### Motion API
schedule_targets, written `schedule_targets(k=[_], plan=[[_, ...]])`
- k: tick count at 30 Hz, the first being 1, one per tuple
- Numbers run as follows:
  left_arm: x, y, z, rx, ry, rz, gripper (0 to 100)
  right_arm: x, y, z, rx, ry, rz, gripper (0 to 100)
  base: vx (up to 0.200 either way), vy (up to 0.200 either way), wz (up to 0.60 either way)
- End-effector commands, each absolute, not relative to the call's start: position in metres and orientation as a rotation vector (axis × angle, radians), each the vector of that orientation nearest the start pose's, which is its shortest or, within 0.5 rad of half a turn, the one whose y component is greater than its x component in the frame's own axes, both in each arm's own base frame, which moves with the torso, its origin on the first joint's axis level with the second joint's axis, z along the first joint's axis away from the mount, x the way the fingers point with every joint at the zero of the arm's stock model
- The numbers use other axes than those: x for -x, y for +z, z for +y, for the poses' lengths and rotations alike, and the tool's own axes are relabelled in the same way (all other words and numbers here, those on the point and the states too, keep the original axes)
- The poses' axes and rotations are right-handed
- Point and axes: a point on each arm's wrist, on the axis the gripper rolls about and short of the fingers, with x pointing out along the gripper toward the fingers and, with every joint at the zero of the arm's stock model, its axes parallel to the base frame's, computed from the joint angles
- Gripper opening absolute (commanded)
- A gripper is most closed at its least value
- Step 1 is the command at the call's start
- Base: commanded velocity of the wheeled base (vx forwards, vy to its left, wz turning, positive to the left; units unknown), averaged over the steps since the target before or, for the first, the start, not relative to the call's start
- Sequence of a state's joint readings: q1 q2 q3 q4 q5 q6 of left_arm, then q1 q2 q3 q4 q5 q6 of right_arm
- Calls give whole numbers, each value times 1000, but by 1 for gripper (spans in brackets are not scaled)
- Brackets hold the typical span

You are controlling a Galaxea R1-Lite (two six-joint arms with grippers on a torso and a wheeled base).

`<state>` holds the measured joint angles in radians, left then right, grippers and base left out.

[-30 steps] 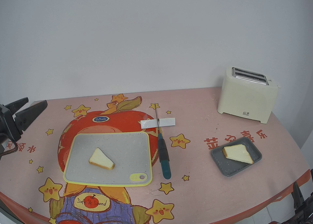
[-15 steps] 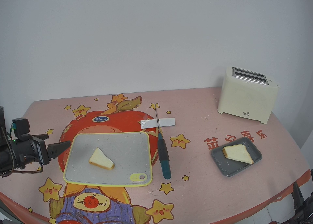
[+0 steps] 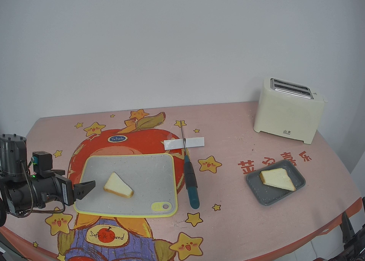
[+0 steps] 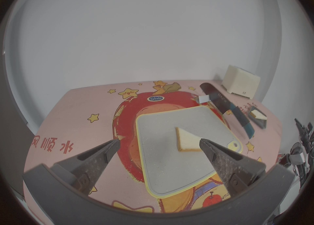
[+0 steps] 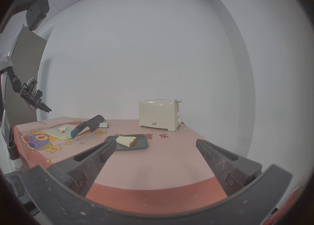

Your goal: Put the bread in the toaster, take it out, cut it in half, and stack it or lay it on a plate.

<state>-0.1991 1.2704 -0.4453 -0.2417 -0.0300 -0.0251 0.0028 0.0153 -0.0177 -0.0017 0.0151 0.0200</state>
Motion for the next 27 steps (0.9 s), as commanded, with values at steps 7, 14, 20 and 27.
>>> schedule_targets(k=[7,14,20,27], plan=[[-178,142,-54,-62,-176,638,100,23,76,0,-20,18,-1,100,0,0,0],[-185,134,-71,-29,-215,659,100,23,76,0,-20,18,-1,100,0,0,0],[-199,130,-75,-12,-209,605,100,23,76,0,-20,18,-1,100,0,0,0],[-201,128,-76,-22,-194,616,100,23,76,0,-20,18,-1,100,0,0,0]])
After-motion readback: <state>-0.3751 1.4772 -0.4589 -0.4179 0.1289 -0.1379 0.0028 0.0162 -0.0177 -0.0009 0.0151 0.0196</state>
